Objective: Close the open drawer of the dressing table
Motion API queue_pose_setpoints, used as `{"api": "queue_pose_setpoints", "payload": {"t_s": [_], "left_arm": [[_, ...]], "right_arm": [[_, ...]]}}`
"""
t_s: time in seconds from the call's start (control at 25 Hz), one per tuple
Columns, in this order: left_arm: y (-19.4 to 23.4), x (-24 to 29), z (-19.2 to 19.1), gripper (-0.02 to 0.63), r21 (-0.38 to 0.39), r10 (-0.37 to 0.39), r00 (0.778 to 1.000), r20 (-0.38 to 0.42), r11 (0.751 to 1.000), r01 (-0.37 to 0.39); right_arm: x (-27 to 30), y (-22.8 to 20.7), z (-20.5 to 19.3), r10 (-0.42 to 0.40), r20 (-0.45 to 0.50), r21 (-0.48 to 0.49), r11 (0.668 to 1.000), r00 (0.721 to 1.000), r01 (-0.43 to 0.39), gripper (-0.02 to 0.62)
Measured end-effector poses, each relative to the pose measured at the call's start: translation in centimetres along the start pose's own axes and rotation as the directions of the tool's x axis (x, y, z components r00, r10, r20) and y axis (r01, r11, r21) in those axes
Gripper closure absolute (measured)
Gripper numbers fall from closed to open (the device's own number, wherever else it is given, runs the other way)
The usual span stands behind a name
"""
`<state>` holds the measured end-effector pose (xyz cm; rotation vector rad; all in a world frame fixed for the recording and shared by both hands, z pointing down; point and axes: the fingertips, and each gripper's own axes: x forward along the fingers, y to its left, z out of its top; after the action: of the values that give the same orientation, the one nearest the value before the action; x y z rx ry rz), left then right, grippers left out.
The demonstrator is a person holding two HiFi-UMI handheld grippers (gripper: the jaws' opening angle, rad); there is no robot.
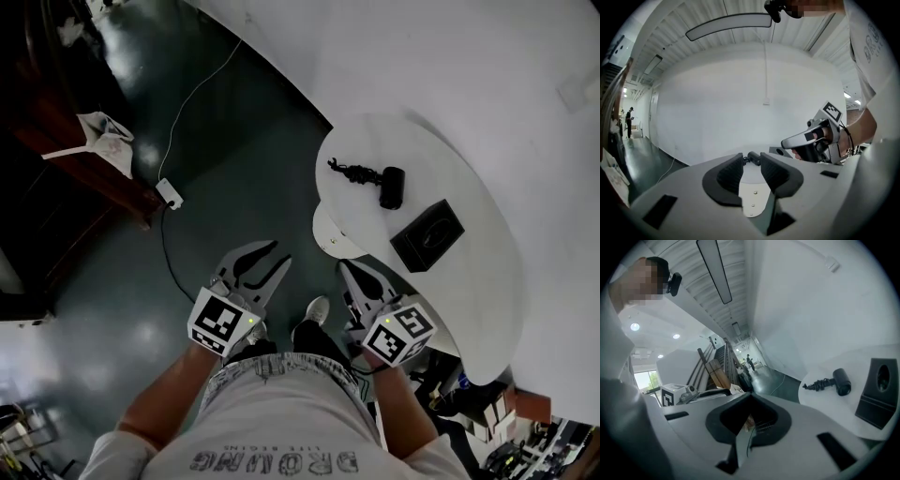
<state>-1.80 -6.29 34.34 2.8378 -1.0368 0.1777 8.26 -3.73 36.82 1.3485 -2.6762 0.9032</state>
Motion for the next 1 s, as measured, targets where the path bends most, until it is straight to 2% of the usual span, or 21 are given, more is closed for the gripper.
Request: {"api": "queue_pose_setpoints", "payload": {"t_s": [0.44, 1.0], "left_arm": [[0.7, -2.6, 3.4, 0.497, 0.02, 0.03, 0.998, 0.059, 0.999, -0.031], [1.4, -3.2, 4.9, 0.553, 0.007, 0.042, 0.994, 0.096, 0.999, -0.043]], "right_arm": [[0.8, 2.4, 1.4, 0.047, 0.034, -0.042, 0.998, 0.998, -0.045, 0.586], [1.5, 3.5, 2.6, 0.061, 0.033, -0.079, 0.995, 0.998, -0.058, 0.586]]}}
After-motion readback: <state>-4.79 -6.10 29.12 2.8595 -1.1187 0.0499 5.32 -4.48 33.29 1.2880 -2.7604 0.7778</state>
